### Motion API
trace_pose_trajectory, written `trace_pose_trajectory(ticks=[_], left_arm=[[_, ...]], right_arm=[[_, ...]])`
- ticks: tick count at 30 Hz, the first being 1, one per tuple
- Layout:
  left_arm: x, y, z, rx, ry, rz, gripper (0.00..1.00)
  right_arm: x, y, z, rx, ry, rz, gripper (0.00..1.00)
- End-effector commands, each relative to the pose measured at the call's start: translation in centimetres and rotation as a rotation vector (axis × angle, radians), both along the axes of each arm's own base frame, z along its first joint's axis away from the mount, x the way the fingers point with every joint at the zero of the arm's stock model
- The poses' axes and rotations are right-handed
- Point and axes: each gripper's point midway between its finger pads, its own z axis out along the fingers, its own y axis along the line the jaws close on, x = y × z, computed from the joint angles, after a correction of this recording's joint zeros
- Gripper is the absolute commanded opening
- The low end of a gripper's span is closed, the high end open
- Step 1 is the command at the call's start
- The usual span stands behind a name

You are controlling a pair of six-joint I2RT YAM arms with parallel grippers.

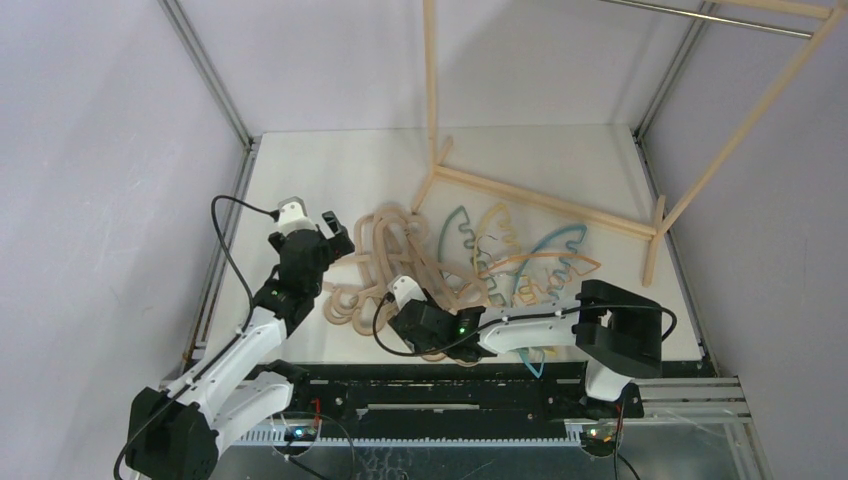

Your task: Organize the hangers

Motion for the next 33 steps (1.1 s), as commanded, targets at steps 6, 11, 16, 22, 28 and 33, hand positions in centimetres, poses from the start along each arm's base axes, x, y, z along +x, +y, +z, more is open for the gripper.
trace_pose_trajectory(ticks=[6,11,16,22,28,33], left_arm=[[0.3,0.2,1.3,-0.021,-0.061,0.011,1.00],[0.4,0.2,1.3,-0.019,-0.058,0.012,1.00],[0.2,0.4,1.5,-0.021,-0.069,0.019,1.00],[-0.1,0.9,2.0,-0.025,-0.092,0.038,1.00],[-0.3,1.1,2.2,-0.031,-0.101,0.051,1.00],[-0.4,1.3,2.3,-0.036,-0.104,0.060,1.00]], right_arm=[[2.3,-0.1,0.7,-0.004,-0.069,-0.106,0.64],[2.2,-0.6,-0.2,-0.038,-0.058,-0.109,0.42],[2.0,-0.7,0.0,-0.035,-0.044,-0.106,0.13],[1.8,-0.3,3.5,0.050,-0.042,-0.081,0.00],[2.7,-2.6,9.7,0.139,-0.115,-0.125,0.00],[4.2,-5.7,14.1,0.227,-0.140,-0.203,0.00]])
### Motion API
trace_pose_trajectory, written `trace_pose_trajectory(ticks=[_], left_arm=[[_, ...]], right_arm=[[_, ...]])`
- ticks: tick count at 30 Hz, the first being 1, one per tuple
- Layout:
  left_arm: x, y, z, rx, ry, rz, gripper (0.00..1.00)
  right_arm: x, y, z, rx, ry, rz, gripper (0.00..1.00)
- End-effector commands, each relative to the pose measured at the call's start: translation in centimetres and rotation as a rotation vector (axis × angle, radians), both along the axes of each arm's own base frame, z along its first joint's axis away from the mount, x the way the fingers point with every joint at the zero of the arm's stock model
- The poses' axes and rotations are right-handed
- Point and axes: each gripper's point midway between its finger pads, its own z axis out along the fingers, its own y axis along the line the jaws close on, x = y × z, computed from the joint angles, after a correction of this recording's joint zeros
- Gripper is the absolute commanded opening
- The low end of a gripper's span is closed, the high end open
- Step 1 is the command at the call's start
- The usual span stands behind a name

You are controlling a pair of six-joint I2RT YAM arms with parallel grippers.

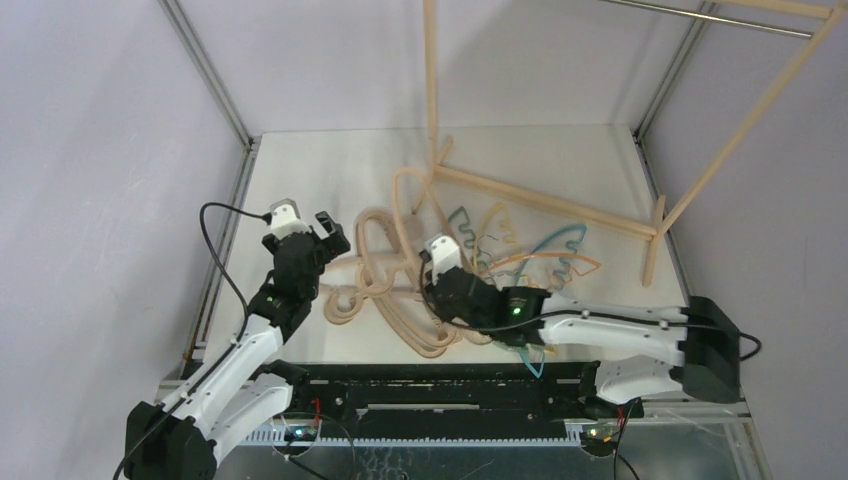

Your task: Organize the hangers

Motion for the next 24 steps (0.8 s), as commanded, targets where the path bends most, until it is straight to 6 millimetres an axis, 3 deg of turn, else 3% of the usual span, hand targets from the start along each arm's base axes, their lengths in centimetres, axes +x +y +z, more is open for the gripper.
trace_pose_trajectory(ticks=[1,5,7,17,24], left_arm=[[0.0,0.6,0.8,-0.021,-0.044,0.039,1.00],[-0.3,1.0,1.2,-0.036,-0.064,0.057,1.00],[-0.3,1.0,1.2,-0.040,-0.071,0.059,1.00],[-0.1,0.4,1.2,-0.056,-0.066,0.035,1.00],[-0.2,0.8,1.4,-0.043,-0.071,0.045,1.00]], right_arm=[[2.5,-3.5,4.6,0.068,-0.069,-0.124,0.00],[5.6,-7.6,7.7,0.129,-0.128,-0.273,0.00],[6.8,-9.1,10.2,0.197,-0.178,-0.321,0.00],[11.2,-18.2,25.3,0.675,-0.514,-0.575,0.00],[14.5,-22.2,30.4,0.753,-0.645,-0.685,0.00]])
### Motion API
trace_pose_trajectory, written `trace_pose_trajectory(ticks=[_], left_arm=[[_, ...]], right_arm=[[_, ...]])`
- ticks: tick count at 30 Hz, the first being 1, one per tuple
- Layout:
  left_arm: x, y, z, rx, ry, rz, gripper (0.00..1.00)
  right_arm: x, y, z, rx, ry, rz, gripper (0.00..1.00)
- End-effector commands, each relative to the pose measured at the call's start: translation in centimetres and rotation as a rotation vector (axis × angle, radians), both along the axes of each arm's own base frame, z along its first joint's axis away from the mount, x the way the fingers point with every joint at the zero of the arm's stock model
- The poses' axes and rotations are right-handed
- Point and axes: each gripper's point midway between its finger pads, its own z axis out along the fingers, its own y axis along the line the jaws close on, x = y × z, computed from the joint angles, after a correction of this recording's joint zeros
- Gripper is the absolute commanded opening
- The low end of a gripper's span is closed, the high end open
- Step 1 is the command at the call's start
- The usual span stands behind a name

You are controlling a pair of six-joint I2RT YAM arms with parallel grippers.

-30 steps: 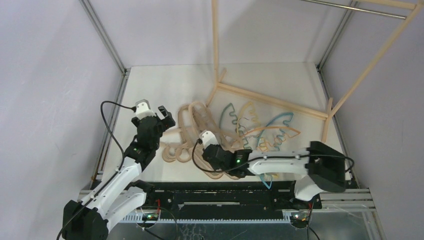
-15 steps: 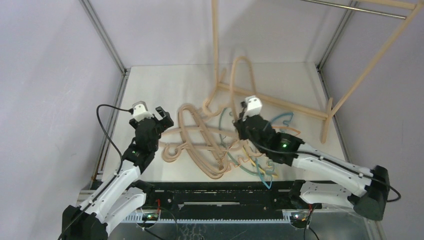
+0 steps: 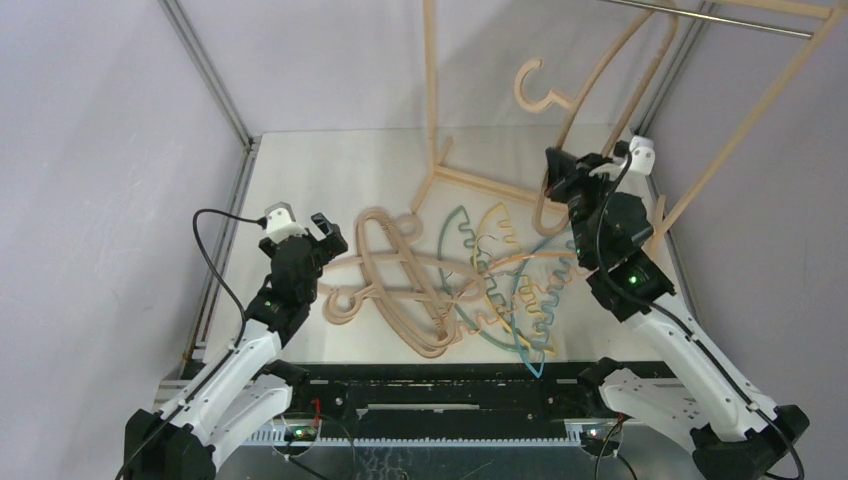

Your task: Organize the hangers

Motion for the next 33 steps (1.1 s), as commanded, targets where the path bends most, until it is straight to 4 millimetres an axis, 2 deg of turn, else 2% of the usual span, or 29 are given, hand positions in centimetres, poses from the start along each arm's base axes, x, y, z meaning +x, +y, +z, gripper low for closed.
trace_pose_trajectory(ticks=[1,7,9,11,13,17,33], left_arm=[[0.2,0.3,1.1,-0.016,-0.044,0.017,1.00],[0.1,0.3,1.4,-0.019,-0.052,0.014,1.00],[0.1,0.3,1.4,-0.018,-0.053,0.016,1.00],[0.1,0.4,1.5,-0.015,-0.050,0.018,0.99],[0.0,0.4,1.6,-0.014,-0.051,0.018,1.00],[0.0,0.4,1.7,-0.013,-0.053,0.018,1.00],[0.0,0.6,1.4,0.003,-0.043,0.023,1.00]], right_arm=[[1.8,-1.4,6.0,0.080,-0.149,-0.028,0.00],[4.6,-3.3,8.7,0.089,-0.183,-0.066,0.00],[5.2,-4.1,9.3,0.097,-0.190,-0.081,0.00],[5.9,-5.0,9.0,0.101,-0.180,-0.103,0.00],[6.2,-6.0,10.1,0.117,-0.198,-0.125,0.00],[7.0,-7.4,10.0,0.146,-0.197,-0.144,0.00],[10.1,-10.0,9.4,0.147,-0.180,-0.238,0.00]])
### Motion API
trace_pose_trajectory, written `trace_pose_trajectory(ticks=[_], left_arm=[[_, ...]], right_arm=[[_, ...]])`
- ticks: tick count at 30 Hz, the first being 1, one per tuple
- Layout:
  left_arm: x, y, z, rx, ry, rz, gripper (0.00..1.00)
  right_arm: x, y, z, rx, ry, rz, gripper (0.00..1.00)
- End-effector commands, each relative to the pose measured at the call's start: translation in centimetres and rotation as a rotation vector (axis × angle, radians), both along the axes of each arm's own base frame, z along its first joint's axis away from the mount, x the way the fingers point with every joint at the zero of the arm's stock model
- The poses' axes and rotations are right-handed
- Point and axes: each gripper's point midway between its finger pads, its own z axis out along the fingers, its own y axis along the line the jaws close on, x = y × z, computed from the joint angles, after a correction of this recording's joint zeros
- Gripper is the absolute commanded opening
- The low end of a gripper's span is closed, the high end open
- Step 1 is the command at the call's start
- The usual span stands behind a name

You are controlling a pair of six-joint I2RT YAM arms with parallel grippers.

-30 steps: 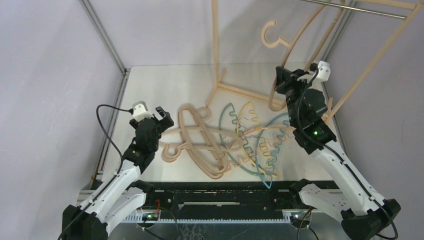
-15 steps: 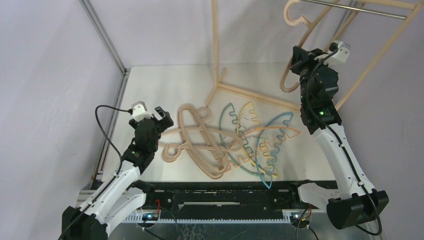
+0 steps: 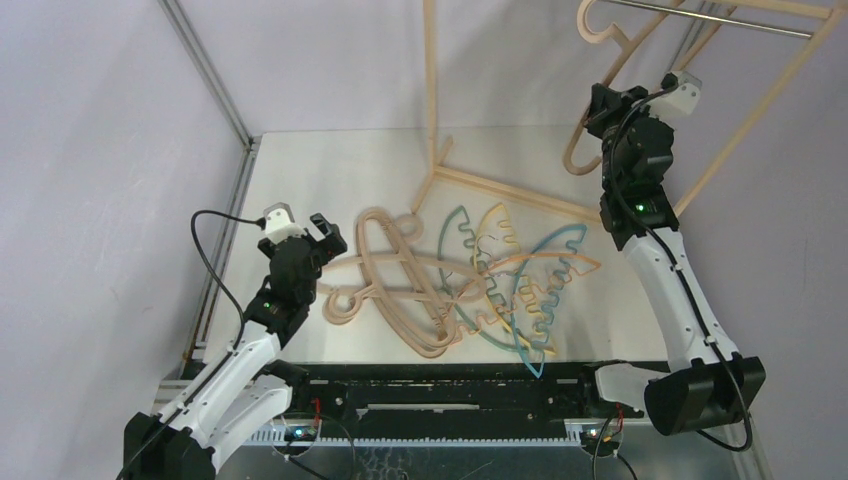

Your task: Organize the hangers

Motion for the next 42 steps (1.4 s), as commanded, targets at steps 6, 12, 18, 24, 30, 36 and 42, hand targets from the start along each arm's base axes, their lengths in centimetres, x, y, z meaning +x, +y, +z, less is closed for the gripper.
trace_pose_trajectory(ticks=[6,12,18,24,30,36,42], left_arm=[[0.4,0.4,1.1,0.011,-0.029,0.022,1.00],[0.6,0.4,1.1,0.016,-0.026,0.023,1.00],[0.6,0.5,1.0,0.021,-0.023,0.028,1.00],[0.7,0.5,0.7,0.028,-0.015,0.029,1.00],[0.6,0.7,0.5,0.033,-0.012,0.036,1.00],[0.6,0.7,0.5,0.034,-0.010,0.036,1.00],[0.5,0.8,0.2,0.034,-0.008,0.037,1.00]], right_arm=[[0.4,-1.9,3.9,0.034,-0.106,-0.047,0.00],[0.9,-3.2,4.0,0.044,-0.103,-0.070,0.00],[1.5,-5.1,3.5,0.073,-0.083,-0.093,0.00],[1.8,-6.2,2.1,0.077,-0.049,-0.118,0.00],[1.8,-7.5,0.6,0.092,-0.013,-0.136,0.00],[1.8,-8.1,-1.8,0.105,0.048,-0.143,0.06],[1.9,-8.2,-4.5,0.113,0.109,-0.142,0.14]])
